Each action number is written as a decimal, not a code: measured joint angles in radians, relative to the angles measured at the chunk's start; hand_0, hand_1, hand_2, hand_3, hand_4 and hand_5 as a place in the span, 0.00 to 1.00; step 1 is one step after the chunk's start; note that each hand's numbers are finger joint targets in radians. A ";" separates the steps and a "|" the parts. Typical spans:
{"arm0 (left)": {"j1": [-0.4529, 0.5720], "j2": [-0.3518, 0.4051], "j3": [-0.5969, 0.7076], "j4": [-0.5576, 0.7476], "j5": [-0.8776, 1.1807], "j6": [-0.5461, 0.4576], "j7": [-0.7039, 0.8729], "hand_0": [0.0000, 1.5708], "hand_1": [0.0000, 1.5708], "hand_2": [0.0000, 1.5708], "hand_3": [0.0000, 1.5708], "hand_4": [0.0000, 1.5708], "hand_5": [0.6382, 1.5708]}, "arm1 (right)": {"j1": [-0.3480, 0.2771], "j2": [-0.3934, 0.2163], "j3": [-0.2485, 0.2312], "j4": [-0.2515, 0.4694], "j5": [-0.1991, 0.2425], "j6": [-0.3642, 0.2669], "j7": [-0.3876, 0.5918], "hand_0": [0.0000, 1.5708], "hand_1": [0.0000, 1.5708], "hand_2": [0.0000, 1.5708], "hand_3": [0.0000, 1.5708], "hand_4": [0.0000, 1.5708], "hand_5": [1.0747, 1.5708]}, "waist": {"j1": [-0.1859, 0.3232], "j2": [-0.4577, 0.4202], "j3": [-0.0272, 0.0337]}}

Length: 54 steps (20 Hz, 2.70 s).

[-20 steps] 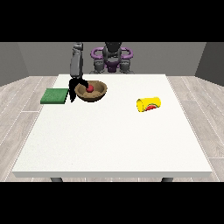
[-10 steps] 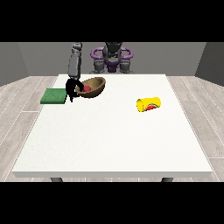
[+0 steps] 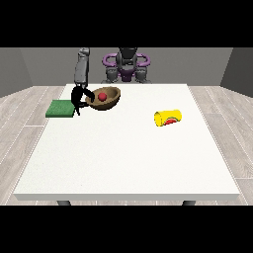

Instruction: Pick the cup and pour the ball into the bowl, then pick the bowl and place it on the pad

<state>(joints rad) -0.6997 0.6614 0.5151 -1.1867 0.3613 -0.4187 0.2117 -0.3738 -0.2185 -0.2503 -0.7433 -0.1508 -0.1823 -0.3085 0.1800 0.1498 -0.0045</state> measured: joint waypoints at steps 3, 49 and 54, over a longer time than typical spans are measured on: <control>0.032 0.018 0.016 0.042 -0.009 -0.010 -0.017 0.00 0.00 0.00 0.00 0.76 0.97 | -0.018 -0.109 0.014 -0.011 0.030 -0.001 0.156 1.00 1.00 1.00 0.62 0.67 0.97 | -0.035 -0.024 0.0003; 0.143 0.197 0.088 0.254 0.017 -0.077 -0.297 0.00 0.00 0.00 0.00 0.75 0.99 | -0.218 -0.409 -0.167 0.147 -0.033 0.075 0.336 0.93 0.93 0.90 0.53 0.00 0.92 | -0.135 0.102 0.0047; 0.143 0.204 0.082 0.270 0.011 -0.079 -0.329 0.00 0.00 0.00 0.00 0.76 0.99 | -0.248 -0.355 -0.173 0.146 -0.045 0.026 0.309 0.88 0.88 0.85 0.46 0.00 0.93 | -0.123 0.120 0.0043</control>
<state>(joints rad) -0.5563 0.8653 0.5970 -0.9165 0.3720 -0.4978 -0.1170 -0.6223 -0.5735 -0.4229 -0.5971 -0.1962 -0.1558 0.0001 0.0573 0.2703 -0.0002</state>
